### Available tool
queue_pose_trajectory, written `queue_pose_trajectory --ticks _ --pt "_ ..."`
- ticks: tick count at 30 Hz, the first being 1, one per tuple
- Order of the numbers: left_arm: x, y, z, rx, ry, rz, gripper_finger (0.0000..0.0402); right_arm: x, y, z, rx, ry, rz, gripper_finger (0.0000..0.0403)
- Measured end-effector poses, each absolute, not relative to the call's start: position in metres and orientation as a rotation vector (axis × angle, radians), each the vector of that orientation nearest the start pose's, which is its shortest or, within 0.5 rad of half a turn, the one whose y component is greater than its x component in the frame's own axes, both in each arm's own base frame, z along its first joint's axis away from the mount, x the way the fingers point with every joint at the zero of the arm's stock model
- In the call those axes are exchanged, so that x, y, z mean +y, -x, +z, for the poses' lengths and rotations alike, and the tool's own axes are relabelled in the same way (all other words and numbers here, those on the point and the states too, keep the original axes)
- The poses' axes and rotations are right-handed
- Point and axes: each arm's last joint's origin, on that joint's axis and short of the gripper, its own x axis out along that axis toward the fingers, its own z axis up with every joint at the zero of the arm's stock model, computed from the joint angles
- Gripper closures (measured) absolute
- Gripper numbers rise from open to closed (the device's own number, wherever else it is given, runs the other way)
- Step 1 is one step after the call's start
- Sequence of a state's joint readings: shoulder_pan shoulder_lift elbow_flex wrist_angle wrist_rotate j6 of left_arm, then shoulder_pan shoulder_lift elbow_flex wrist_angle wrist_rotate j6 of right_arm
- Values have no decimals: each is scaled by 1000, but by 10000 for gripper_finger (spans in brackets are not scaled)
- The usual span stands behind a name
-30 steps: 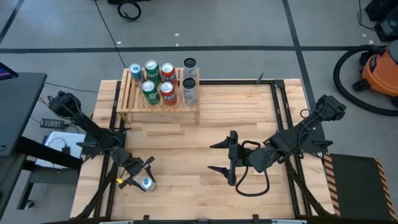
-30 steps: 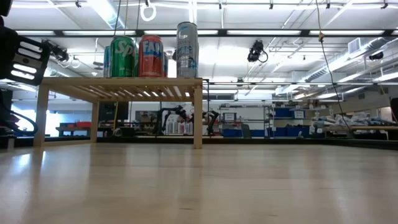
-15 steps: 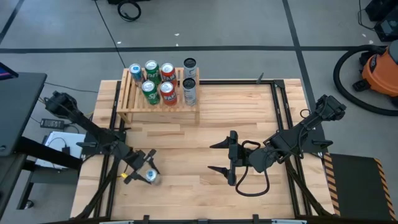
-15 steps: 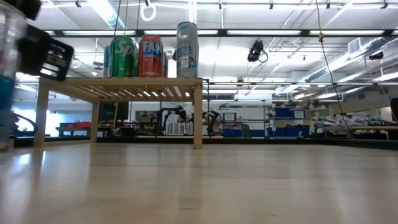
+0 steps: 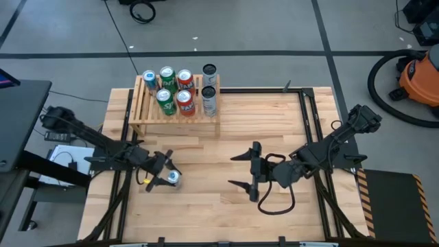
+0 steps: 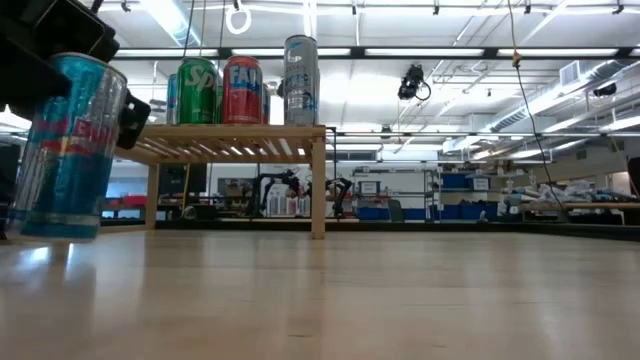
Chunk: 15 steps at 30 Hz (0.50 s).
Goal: Place canned beverage on shelf
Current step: Put the blue soda can on the shelf
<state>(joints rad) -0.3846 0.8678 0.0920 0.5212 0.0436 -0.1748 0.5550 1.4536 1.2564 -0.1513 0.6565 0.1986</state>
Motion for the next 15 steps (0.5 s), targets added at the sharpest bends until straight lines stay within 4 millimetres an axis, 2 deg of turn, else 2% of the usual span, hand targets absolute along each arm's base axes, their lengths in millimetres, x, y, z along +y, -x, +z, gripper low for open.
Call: queue_pose_trajectory --ticks 3,7,15 --pt "-60 -150 162 340 126 -390 162 156 -288 345 280 -3 -109 48" --pt "-62 -154 186 401 101 -385 162 155 -289 345 287 38 -87 48" --pt "-64 -161 233 351 44 -400 162 150 -291 345 290 86 -87 48"
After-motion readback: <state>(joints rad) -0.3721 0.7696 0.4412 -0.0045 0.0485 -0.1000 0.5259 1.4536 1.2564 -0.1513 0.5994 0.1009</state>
